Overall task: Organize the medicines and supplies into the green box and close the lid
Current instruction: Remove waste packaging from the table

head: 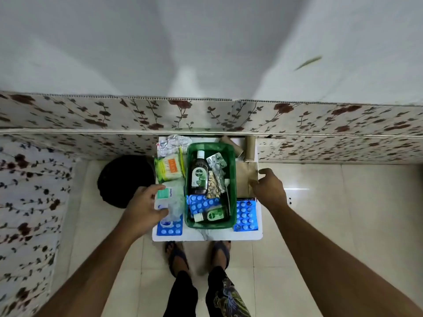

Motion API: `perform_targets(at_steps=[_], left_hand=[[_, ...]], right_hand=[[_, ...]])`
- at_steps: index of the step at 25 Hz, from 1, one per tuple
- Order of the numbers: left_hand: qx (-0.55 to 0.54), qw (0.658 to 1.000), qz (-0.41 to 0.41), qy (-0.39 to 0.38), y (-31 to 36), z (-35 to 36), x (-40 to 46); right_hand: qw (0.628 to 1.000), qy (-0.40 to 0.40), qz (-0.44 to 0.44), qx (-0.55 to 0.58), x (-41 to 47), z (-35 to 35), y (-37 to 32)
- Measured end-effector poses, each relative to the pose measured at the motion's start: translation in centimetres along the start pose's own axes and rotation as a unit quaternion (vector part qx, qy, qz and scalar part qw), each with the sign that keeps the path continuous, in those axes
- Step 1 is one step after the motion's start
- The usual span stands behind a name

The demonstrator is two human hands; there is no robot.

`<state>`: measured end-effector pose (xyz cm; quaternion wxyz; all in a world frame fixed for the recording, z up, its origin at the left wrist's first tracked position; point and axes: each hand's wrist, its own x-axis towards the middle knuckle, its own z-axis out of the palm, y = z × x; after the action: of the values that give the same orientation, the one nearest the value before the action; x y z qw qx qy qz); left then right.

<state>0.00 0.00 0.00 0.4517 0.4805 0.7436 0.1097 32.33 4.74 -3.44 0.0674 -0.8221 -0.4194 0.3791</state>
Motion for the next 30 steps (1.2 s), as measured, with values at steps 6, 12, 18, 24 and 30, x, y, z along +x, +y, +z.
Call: perform_targets(at_steps=[6,12,18,24,30], left_hand=[[0.128,0.989,0.06,-0.038,-1.0,2.3,1.1],[0.14,0.988,0.067,-0.008,-0.8,1.9,1.3],[-0.046,0.999,0.012,0.025,-1.3,-4.0,-0.2],[-0.202,0.97,-0.079,0.111,-9.4,-8.9,2.7],[-0.236,0.954,-0.142,0.114,-22.0,-9.4,10.4]], right_hand=[[1.0,0.013,0.027,0.011,0.6,0.7,-0.5],[0.999,0.036,0.003,0.04,-0.4,-1.6,-1.3],[0.979,0.141,-0.094,0.11,-6.7,-6.0,-7.2],[0.964,0.026,-0.224,0.138,-10.8,2.7,-16.9],[0.952,-0.051,-0.296,-0.067,-10.0,22.7,-23.3]])
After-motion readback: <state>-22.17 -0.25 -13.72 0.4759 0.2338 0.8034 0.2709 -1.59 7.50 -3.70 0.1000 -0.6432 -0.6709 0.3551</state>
